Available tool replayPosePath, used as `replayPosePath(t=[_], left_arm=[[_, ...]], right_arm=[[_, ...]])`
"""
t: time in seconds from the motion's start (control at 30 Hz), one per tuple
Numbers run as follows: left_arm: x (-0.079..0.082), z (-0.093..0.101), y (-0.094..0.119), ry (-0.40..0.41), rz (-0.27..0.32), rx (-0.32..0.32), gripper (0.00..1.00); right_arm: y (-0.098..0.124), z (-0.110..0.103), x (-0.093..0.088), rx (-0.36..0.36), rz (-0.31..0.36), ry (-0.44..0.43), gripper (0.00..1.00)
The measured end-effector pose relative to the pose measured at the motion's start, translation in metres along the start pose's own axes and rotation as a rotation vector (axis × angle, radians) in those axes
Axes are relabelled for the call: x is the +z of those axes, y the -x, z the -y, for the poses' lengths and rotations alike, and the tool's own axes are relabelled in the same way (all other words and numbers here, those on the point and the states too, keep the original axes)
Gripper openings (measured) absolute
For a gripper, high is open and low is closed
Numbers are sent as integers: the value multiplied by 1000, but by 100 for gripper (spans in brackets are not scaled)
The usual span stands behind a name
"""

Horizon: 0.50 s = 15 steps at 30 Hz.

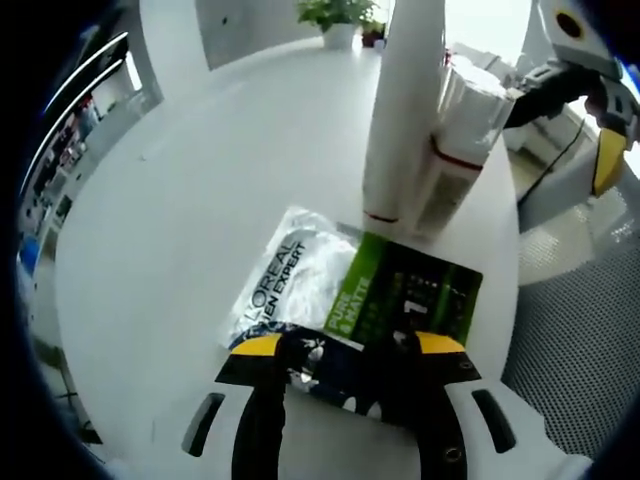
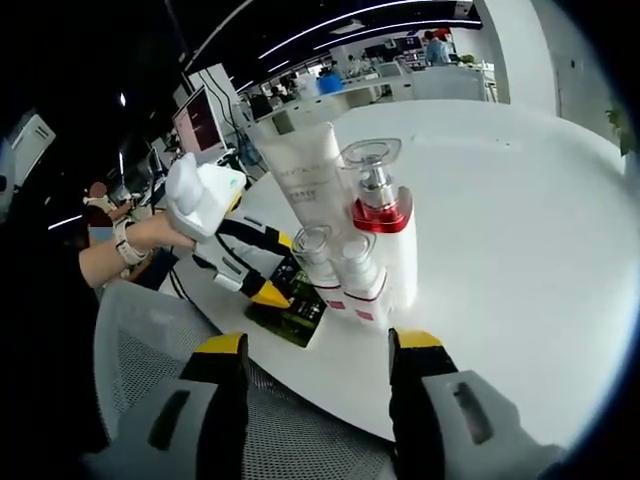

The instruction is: Arrange the skincare products in the storage area until every visible bottle or jar stands upright without overlapping.

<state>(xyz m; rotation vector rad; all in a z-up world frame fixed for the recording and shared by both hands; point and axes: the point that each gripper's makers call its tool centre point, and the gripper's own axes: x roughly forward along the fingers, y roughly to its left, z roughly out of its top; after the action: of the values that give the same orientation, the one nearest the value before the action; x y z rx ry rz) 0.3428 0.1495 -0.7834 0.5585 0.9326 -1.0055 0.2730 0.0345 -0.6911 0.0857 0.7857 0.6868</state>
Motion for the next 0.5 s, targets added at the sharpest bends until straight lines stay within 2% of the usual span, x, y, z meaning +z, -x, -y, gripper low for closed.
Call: replayPosePath(t=[0.27,0.33,0.5], left_arm=[[5,4,2,24,31,-17,53],[8,1,6,52,50,1,55],[19,3,21,85,127,-5,60]], right_arm=[[2,-1,2,-13,13,10,60],[4,1,2,-26,15,14,61],[8,3,4,-42,25,18,63]])
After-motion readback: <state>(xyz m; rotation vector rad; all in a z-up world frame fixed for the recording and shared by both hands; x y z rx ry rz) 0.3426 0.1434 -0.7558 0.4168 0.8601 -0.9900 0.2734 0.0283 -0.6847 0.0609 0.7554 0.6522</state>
